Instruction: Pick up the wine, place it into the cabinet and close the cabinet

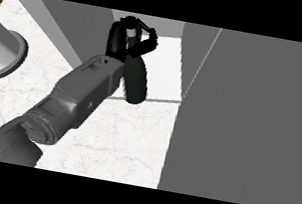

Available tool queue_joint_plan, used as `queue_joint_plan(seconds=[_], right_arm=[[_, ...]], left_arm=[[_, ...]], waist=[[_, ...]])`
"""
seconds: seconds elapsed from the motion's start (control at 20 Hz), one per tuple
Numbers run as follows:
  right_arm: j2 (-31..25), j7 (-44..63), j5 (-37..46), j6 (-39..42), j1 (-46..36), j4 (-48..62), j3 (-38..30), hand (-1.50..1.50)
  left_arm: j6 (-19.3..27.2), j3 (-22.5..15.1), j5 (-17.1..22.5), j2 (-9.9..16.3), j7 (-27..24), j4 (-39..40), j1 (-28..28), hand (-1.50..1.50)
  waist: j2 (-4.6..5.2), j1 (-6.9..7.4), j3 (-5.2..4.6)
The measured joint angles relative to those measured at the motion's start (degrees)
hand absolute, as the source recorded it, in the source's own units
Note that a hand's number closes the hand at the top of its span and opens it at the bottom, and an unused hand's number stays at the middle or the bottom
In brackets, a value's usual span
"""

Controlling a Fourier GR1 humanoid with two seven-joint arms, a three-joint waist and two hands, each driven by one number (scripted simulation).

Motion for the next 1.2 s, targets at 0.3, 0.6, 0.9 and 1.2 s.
queue_joint_plan(seconds=[0.3, 0.6, 0.9, 1.2], right_arm=[[-0.5, 0.2, -1.0, 0.1, 0.0, -0.5, -0.7, -1.5], [-0.5, -0.2, -1.0, 0.2, -0.3, -0.3, -0.9, -1.5], [-0.6, 0.3, -0.7, 0.1, -0.6, 0.0, -0.5, -1.5], [-0.4, 0.4, -0.1, -0.1, -0.8, -0.1, -0.1, -1.5]], left_arm=[[2.4, -1.0, -1.4, 0.5, 1.4, 0.5, -0.2, -1.5], [3.9, -2.0, -2.8, 1.6, 3.6, 0.5, 0.3, -1.5], [4.5, -1.8, -2.8, 1.6, 4.4, 0.0, 0.5, -1.5], [3.9, -1.1, -2.5, 1.5, 2.4, -0.4, 1.0, -1.5]], waist=[[0.05, -0.26, 0.02], [0.24, -0.35, 0.04], [0.32, -0.33, 0.03], [0.23, -0.08, -0.03]])
